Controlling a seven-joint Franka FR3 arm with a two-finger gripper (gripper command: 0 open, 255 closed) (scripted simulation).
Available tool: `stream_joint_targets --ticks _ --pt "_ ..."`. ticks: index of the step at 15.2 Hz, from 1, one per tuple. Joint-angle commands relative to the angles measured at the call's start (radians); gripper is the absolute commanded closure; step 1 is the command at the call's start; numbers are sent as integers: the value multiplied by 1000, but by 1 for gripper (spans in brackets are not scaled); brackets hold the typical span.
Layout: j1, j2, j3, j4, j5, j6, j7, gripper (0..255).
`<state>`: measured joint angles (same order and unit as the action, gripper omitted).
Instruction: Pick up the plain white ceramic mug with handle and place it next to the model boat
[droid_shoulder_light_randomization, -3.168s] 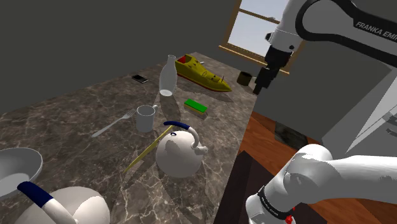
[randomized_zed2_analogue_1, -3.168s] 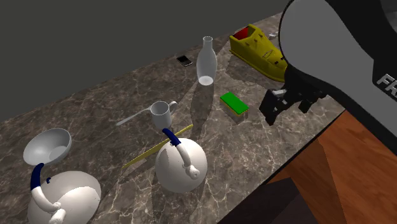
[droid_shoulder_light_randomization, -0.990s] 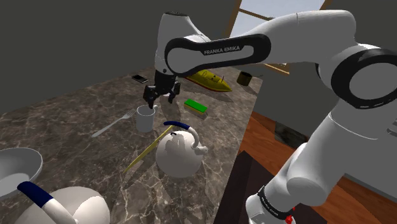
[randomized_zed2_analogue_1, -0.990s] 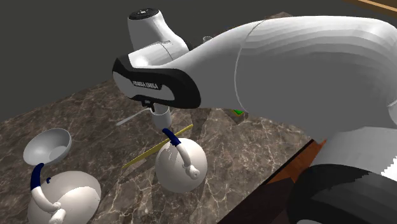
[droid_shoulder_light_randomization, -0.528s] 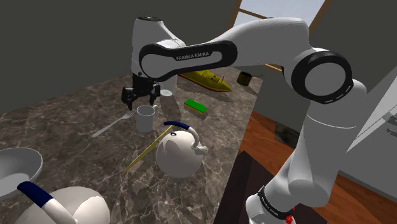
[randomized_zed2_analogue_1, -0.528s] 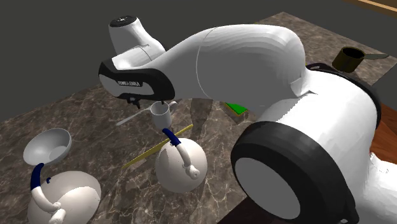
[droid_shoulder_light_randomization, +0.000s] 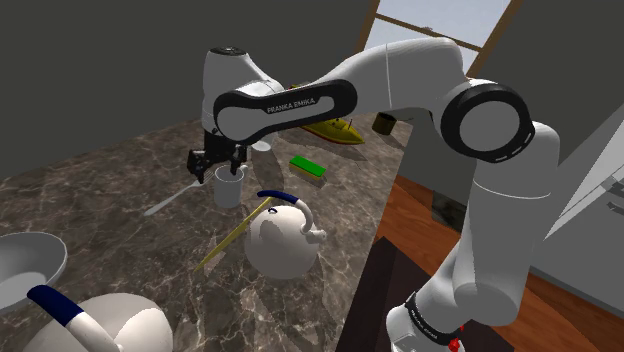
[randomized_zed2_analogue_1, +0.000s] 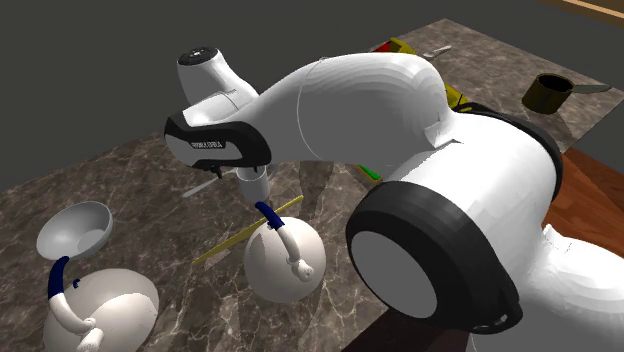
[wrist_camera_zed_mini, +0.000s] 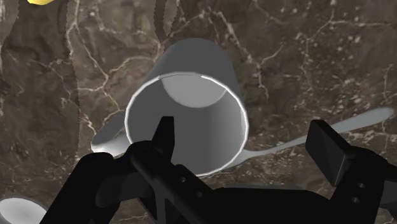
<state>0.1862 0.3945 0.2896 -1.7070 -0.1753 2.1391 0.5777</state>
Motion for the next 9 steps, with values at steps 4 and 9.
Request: stream_joint_targets --ticks 4,9 --pt "2 5 0 -2 -2 7 3 0" --pt "2 5 0 -2 -2 7 3 255"
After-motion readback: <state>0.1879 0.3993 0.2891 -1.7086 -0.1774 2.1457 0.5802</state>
